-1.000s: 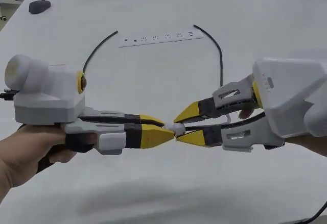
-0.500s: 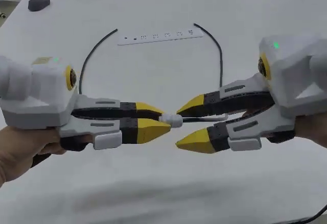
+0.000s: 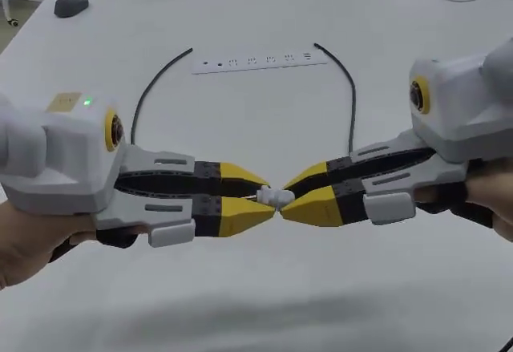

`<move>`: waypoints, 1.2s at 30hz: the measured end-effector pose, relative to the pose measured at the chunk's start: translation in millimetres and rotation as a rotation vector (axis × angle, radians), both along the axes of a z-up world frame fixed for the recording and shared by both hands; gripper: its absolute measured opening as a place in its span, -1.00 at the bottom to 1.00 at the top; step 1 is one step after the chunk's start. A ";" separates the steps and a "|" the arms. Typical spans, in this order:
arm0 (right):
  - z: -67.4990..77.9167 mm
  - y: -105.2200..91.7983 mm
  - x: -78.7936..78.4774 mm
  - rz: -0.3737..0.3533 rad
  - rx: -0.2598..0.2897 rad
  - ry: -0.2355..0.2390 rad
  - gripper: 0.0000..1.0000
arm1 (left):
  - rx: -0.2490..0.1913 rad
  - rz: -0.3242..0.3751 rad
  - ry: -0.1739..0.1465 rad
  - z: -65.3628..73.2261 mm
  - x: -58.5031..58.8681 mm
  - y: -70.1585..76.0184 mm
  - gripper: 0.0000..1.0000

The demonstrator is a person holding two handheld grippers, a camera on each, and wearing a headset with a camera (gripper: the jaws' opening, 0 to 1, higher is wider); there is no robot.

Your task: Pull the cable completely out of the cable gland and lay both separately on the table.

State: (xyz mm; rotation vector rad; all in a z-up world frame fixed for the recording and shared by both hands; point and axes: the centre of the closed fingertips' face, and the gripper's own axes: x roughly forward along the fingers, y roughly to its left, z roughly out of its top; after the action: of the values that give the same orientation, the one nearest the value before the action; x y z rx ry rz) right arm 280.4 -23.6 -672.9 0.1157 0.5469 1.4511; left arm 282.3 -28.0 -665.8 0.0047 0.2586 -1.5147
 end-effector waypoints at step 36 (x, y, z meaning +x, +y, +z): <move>-3.0 3.3 -1.2 0.107 -0.140 -0.590 -0.85 | -0.018 0.076 0.305 -6.6 3.4 3.8 -0.71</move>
State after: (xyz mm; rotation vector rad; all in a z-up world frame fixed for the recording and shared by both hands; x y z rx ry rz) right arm 279.1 -20.3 -675.9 -0.4475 0.1682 1.4584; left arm 285.7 -24.2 -672.3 -0.2498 0.4834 -1.4388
